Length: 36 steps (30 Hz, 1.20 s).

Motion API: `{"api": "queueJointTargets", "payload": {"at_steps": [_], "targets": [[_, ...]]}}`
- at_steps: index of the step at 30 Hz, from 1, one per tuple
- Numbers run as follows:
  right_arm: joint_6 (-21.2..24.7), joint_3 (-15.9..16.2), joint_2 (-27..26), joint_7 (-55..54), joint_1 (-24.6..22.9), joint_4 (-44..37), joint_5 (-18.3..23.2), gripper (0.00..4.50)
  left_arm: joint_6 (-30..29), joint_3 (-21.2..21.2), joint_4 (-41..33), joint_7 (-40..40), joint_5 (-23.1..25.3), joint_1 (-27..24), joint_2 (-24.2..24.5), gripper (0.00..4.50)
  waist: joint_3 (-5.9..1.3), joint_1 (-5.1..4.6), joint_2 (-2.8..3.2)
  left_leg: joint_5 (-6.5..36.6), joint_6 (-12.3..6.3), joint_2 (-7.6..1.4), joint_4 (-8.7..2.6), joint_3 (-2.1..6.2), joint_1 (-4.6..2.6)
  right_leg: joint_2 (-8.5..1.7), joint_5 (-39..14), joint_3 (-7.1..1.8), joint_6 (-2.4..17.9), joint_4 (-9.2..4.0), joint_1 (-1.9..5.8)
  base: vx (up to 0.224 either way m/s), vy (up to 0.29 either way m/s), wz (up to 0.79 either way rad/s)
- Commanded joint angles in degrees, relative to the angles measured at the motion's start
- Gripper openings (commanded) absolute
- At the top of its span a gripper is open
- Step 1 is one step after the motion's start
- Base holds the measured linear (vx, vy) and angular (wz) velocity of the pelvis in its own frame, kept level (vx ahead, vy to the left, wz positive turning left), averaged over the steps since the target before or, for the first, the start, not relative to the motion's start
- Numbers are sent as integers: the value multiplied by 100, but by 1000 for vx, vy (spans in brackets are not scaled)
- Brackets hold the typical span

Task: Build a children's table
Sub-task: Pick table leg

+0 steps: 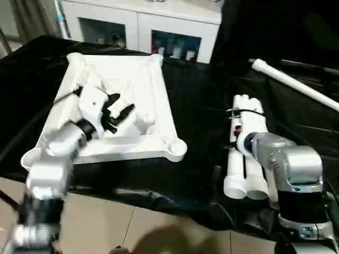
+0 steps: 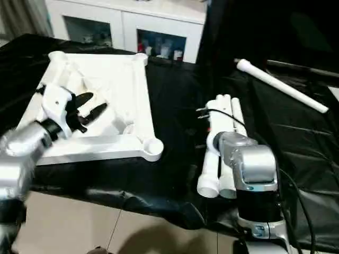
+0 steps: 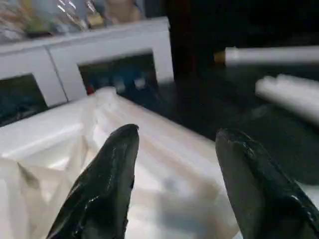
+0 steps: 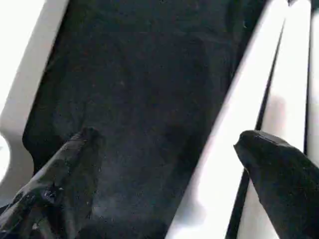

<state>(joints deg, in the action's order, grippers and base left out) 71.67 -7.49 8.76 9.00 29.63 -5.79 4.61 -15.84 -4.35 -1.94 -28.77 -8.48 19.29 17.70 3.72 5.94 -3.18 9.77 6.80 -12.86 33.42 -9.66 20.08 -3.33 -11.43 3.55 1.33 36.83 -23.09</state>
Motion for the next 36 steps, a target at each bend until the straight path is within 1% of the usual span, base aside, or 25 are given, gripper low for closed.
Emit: {"api": "queueJointTargets", "payload": {"at_steps": [1, 2, 3, 5, 6, 7, 8, 9, 11, 13, 16, 17, 20, 21, 22, 23, 25, 26, 28, 29, 30, 32, 34, 35, 36], "targets": [[363, -192, -5, -79, 47, -50, -6, 450, -196, 76, -543, 390, -29, -216, -193, 296, -400, -12, 42, 913, 314, -10, -350, -31, -22, -350, -1096, -299, 538, -465, 293, 0, 0, 0], [423, -161, 18, -62, 7, -56, -9, 450, -271, 100, -667, 500, 5, -321, -273, 296, -391, -26, 22, 914, 296, -1, -354, -29, -6, -339, -1096, -296, 506, -479, 305, 0, 0, 0], [471, -145, 29, -48, -22, -54, -4, 450, -322, 130, -761, 582, 43, -412, -330, 296, -386, -21, 16, 936, 278, 14, -349, -33, -9, -337, -1193, -296, 427, -506, 297, 0, 0, 0], [608, -131, 32, -63, -53, -3, -8, 450, -542, 368, -1061, 672, 213, -656, -331, 296, -383, -36, 14, 956, 275, 8, -354, -23, -14, -330, -1261, -294, 355, -506, 289, 0, 0, 0], [613, -171, 12, -53, -59, 59, 22, 450, -537, 498, -1159, 636, 281, -768, -308, 296, -377, -42, -14, 1001, 256, 8, -358, -24, -17, -334, -1414, -291, 285, -528, 279, 0, 0, 0], [652, -193, 7, -33, -54, 126, 45, 450, -522, 603, -1264, 612, 341, -873, -315, 296, -368, -53, -15, 1032, 248, 13, -360, -28, -16, -333, -1559, -293, 237, -548, 265, 0, 0, 0], [568, -190, 41, -38, -29, 324, 33, 450, -553, 761, -1409, 571, 382, -1006, -341, 296, -371, -52, -35, 1029, 243, 9, -359, -24, -12, -341, -1607, -291, 216, -550, 268, 0, 0, 0], [519, -184, 55, -47, -22, 390, 23, 450, -578, 809, -1450, 563, 393, -1041, -347, 296, -363, -57, -12, 1068, 257, 3, -362, -23, -18, -344, -1694, -289, 208, -562, 246, 0, 0, 0], [495, -181, 58, -81, 12, 501, 27, 450, -660, 907, -1564, 555, 403, -1106, -348, 296, -368, -64, -18, 1124, 274, 5, -355, -25, -33, -336, -1712, -287, 200, -567, 231, 0, 0, 0], [559, -174, 37, -84, 107, 695, 57, 450, -841, 1090, -1795, 494, 361, -1222, -326, 296, -367, -74, -79, 1051, 267, 6, -354, -19, -9, -339, -1615, -279, 212, -548, 253, 0, 0, 0], [515, -227, -31, -40, 180, 907, 113, 450, -951, 1246, -1992, 448, 337, -1311, -254, 296, -366, -78, -78, 1052, 256, 8, -349, -22, -15, -341, -1646, -279, 207, -542, 236, 0, 0, 0], [490, -230, -45, -35, 205, 995, 117, 450, -1005, 1243, -2024, 460, 308, -1311, -257, 296, -364, -83, -78, 1049, 260, 10, -350, -23, -9, -339, -1640, -280, 210, -544, 236, 0, 0, 0], [450, -238, -78, 0, 241, 1186, 145, 450, -1072, 1269, -2127, 473, 354, -1360, -239, 296, -371, -86, -112, 993, 277, 5, -346, -26, -13, -337, -1514, -277, 224, -530, 238, 0, 0, 0], [411, -272, -111, -1, 262, 1277, 166, 450, -1089, 1292, -2166, 480, 393, -1385, -223, 296, -366, -84, -130, 986, 271, 10, -348, -27, -1, -337, -1499, -278, 214, -529, 245, 0, 0, 0], [405, -279, -117, -2, 265, 1289, 170, 450, -1095, 1298, -2175, 480, 397, -1391, -220, 296, -370, -84, -126, 972, 275, 5, -351, -25, -3, -338, -1468, -277, 211, -525, 245, 0, 0, 0], [353, -277, -143, -4, 295, 1382, 180, 450, -1111, 1318, -2206, 468, 405, -1410, -202, 296, -372, -81, -142, 980, 277, 2, -350, -24, -5, -345, -1475, -275, 211, -521, 246, 0, 0, 0], [319, -258, -154, 6, 326, 1461, 187, 450, -1142, 1329, -2240, 463, 404, -1425, -192, 296, -367, -82, -140, 1034, 292, 6, -352, -26, -13, -337, -1526, -273, 197, -533, 236, 0, 0, 0], [288, -245, -161, 20, 364, 1554, 201, 450, -1191, 1337, -2281, 467, 404, -1438, -182, 296, -371, -85, -164, 1042, 294, 1, -352, -25, -16, -341, -1529, -270, 198, -530, 236, 0, 0, 0], [201, -241, -176, 5, 423, 1731, 208, 450, -1252, 1347, -2327, 497, 410, -1453, -158, 296, -373, -85, -157, 1066, 313, -3, -350, -22, -16, -350, -1552, -269, 205, -524, 232, 0, 0, 0], [182, -266, -192, 0, 453, 1819, 221, 450, -1289, 1355, -2359, 514, 411, -1458, -153, 296, -370, -83, -191, 1051, 304, 2, -351, -21, -7, -347, -1579, -265, 201, -521, 240, 0, 0, 0], [157, -296, -214, -2, 478, 1913, 233, 450, -1319, 1367, -2386, 513, 407, -1460, -147, 296, -366, -80, -186, 1043, 304, 3, -351, -23, -6, -347, -1581, -269, 189, -528, 235, 0, 0, 0], [102, -308, -229, -4, 501, 2011, 236, 423, -1342, 1380, -2406, 505, 407, -1453, -137, 306, -366, -79, -179, 1067, 316, 0, -354, -21, -17, -347, -1593, -265, 185, -529, 223, 0, 0, 0], [67, -306, -231, -6, 513, 2057, 238, 414, -1349, 1383, -2415, 501, 412, -1449, -134, 306, -369, -80, -187, 1083, 332, -2, -357, -18, -14, -346, -1565, -263, 182, -528, 228, 0, 0, 0], [47, -317, -238, 0, 532, 2105, 254, 404, -1356, 1384, -2421, 494, 410, -1443, -130, 306, -369, -81, -205, 1084, 337, 2, -356, -19, -9, -342, -1553, -261, 177, -527, 231, 0, 0, 0], [28, -327, -242, 0, 554, 2152, 270, 404, -1361, 1382, -2423, 492, 410, -1434, -127, 306, -374, -78, -203, 1072, 340, 0, -357, -17, -8, -347, -1536, -261, 174, -522, 234, 0, 0, 0]]}}
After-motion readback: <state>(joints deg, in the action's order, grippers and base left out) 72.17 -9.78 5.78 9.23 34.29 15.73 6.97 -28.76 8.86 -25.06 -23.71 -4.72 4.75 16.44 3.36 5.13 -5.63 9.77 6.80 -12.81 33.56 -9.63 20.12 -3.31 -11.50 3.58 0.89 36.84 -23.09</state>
